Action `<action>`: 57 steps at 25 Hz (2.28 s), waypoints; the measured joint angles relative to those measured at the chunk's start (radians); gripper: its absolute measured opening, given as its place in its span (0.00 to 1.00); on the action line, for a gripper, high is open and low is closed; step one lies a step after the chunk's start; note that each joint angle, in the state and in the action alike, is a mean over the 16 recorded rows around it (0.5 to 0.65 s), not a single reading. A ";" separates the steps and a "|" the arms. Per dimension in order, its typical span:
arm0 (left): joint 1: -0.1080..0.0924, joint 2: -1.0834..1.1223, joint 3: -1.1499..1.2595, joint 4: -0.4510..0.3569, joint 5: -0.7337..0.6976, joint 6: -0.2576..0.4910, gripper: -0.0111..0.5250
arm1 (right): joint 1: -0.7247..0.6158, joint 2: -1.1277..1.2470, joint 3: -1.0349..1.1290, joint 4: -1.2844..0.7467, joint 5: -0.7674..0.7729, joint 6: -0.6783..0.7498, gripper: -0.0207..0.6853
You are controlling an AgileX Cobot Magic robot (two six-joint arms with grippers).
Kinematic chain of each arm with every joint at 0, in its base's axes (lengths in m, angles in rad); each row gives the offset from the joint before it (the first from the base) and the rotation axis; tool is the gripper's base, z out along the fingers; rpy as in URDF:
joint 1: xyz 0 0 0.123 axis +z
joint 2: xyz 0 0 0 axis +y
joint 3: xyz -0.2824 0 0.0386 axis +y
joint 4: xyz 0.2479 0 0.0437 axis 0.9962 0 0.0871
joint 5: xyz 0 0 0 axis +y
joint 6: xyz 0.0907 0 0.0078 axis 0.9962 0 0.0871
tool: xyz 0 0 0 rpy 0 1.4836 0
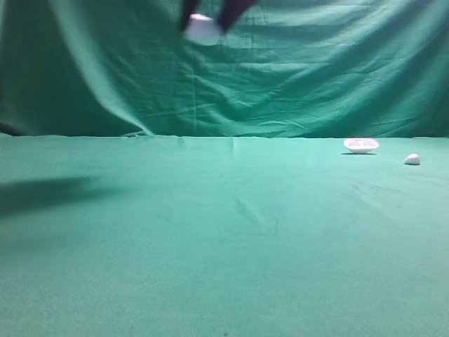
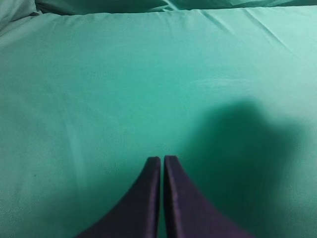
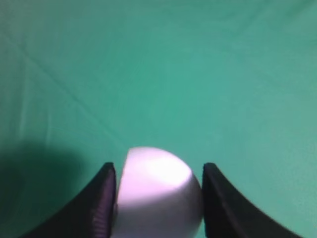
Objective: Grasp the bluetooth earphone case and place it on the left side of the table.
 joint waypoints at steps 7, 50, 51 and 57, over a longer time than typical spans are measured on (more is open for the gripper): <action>0.000 0.000 0.000 0.000 0.000 0.000 0.02 | 0.073 0.129 -0.046 -0.001 -0.067 -0.001 0.48; 0.000 0.000 0.000 0.000 0.000 0.000 0.02 | -0.152 -0.703 0.425 -0.062 0.457 0.046 0.03; 0.000 0.000 0.000 0.000 0.000 0.000 0.02 | -0.163 -0.752 0.479 -0.061 0.449 0.046 0.03; 0.000 0.000 0.000 0.000 0.000 0.000 0.02 | -0.204 -1.054 0.785 -0.057 0.363 0.046 0.03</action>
